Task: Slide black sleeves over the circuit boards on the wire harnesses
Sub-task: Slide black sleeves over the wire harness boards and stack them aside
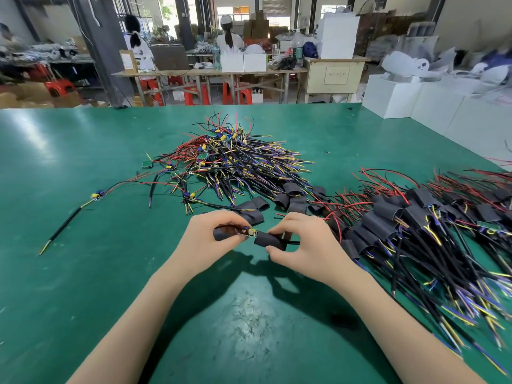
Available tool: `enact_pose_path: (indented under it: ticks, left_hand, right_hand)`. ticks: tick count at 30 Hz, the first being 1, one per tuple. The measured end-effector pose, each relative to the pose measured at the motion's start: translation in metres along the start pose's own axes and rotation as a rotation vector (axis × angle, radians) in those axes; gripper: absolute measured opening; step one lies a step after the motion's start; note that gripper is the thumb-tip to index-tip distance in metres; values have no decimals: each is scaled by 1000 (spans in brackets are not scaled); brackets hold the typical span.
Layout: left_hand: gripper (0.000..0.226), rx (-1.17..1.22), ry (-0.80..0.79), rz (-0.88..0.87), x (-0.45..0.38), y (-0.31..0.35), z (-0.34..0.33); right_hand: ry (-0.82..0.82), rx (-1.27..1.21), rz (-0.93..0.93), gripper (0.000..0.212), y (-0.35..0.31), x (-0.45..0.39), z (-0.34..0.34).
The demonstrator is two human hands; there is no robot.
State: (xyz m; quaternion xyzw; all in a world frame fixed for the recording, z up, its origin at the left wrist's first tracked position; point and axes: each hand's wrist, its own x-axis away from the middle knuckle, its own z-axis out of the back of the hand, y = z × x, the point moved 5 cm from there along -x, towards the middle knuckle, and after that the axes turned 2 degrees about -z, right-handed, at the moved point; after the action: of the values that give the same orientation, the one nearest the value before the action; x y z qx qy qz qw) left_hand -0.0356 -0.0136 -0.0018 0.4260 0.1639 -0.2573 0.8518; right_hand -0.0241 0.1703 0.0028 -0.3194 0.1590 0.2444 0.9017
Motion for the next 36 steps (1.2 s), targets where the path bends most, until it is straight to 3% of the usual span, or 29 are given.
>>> enact_pose_path:
  ticks: [7,19,30,36]
  left_hand:
    - [10,181,-97,89,-1,-8,0]
    - [23,363,-136,128,0,-7,-3]
    - [19,445,-50,196,-1,-12,3]
    - [21,518,3,249,0,-11,0]
  right_hand:
    - [29,-55,-17,17,0,0,5]
    - [24,-11,28,18,-4,1,4]
    - [149,-41,157,24,-13,3,10]
    - [201,164,319,28,-27,4,10]
